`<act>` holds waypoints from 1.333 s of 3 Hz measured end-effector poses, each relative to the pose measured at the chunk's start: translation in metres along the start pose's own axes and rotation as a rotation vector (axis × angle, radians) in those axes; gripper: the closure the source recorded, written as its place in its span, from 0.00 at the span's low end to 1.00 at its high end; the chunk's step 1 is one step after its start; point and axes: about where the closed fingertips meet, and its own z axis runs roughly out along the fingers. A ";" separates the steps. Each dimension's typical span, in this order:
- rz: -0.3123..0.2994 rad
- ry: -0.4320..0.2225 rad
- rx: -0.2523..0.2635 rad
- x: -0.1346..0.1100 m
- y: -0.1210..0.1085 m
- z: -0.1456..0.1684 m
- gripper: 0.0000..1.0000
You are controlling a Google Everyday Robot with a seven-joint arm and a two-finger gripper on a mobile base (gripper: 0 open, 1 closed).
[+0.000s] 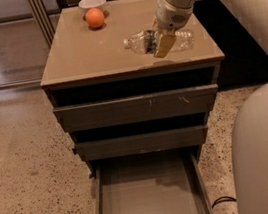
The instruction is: Place water bottle into bottom drawer
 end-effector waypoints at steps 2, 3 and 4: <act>-0.110 -0.109 -0.102 -0.012 0.030 -0.007 1.00; -0.126 -0.117 -0.111 -0.021 0.039 -0.005 1.00; -0.117 -0.124 -0.086 -0.030 0.069 -0.027 1.00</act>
Offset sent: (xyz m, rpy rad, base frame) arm -0.0253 0.0058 0.0033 0.0605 0.0449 0.1250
